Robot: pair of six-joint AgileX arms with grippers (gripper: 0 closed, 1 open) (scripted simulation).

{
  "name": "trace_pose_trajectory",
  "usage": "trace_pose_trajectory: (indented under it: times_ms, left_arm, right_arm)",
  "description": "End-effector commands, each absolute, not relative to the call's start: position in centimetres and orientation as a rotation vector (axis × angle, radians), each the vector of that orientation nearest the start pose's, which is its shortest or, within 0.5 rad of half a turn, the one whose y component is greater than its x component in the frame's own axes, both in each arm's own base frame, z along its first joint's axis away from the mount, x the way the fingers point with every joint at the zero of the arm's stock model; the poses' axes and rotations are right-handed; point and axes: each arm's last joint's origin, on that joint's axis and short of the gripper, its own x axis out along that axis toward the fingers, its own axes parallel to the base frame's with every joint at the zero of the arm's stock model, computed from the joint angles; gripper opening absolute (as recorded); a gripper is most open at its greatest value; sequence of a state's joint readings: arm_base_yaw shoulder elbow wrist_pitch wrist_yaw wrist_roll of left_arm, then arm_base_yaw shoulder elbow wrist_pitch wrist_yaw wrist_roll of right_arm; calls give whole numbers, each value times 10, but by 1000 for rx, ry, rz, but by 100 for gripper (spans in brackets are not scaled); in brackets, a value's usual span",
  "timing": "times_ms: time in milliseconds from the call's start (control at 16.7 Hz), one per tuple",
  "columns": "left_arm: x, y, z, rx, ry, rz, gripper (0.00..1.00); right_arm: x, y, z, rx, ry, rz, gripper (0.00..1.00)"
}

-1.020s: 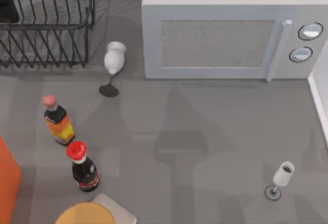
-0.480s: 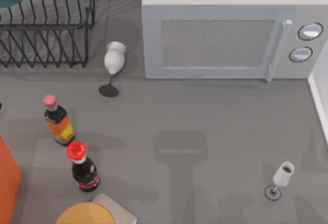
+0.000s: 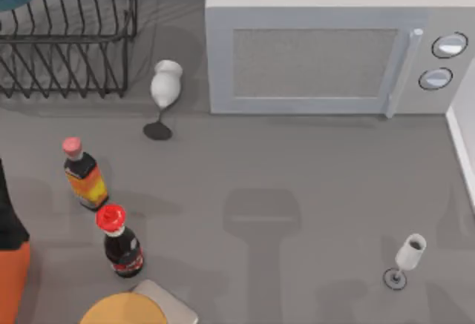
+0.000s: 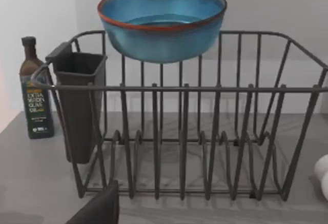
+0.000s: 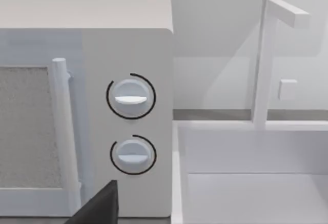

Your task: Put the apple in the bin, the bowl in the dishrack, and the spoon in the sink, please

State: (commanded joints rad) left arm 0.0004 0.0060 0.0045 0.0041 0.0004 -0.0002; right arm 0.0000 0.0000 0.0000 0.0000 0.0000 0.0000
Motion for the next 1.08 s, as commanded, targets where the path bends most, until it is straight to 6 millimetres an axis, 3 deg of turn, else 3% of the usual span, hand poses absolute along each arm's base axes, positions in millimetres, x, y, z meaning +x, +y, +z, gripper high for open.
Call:
trace_pose_trajectory:
  times_ms: [420, 600, 840, 1080]
  left_arm:
    - [106, -1, 160, 0, 0, 0, 100]
    - [106, -1, 160, 0, 0, 0, 100]
    - [106, -1, 160, 0, 0, 0, 100]
    - [106, -1, 160, 0, 0, 0, 100]
  right_arm:
    - [106, -2, 161, -10, 9, -5, 100]
    - [108, -5, 170, -102, 96, -34, 100]
    - [118, -13, 188, -356, 344, -43, 100]
    - [141, -28, 199, -690, 702, 89, 100]
